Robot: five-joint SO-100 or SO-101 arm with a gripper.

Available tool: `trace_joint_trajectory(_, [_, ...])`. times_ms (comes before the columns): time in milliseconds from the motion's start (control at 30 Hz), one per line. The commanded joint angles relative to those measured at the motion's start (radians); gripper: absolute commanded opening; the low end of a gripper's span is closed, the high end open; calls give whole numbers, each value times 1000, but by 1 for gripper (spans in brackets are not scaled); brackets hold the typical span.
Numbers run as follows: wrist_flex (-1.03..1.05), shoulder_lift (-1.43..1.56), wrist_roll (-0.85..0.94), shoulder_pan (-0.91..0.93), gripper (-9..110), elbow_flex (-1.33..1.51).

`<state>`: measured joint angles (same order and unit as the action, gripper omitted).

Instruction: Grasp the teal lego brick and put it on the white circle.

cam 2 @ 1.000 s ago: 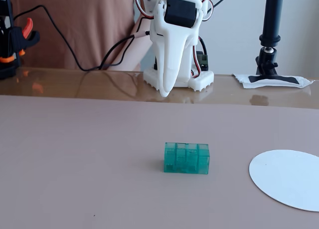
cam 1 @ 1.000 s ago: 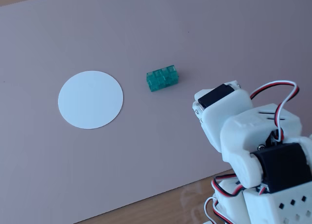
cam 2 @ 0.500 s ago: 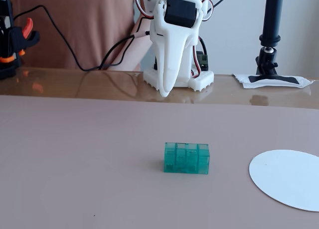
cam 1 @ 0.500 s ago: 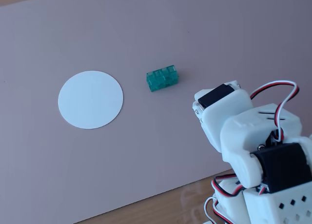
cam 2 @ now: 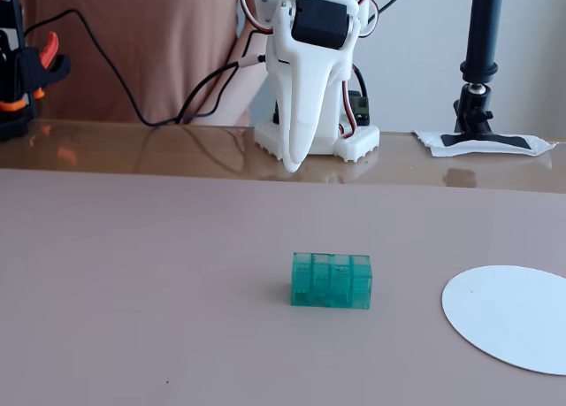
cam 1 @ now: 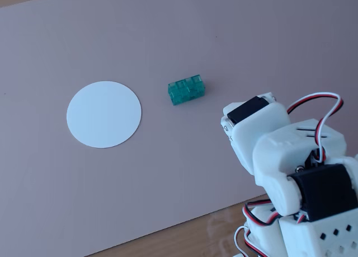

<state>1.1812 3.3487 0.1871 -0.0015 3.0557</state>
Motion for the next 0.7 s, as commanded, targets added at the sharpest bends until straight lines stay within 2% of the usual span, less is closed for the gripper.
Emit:
trace_joint_trajectory(0, [-8, 8, 3, -6, 0, -3])
trace_joint_trajectory(200, [-8, 8, 2, -8, 0, -3])
trace_joint_trajectory(267, [-8, 8, 8, -9, 5, -3])
trace_joint_trajectory(333, [-8, 8, 3, -9, 0, -3])
trace_joint_trajectory(500, [-8, 8, 5, -9, 0, -2])
trace_joint_trajectory(667, [-5, 8, 112, -64, 0, 2])
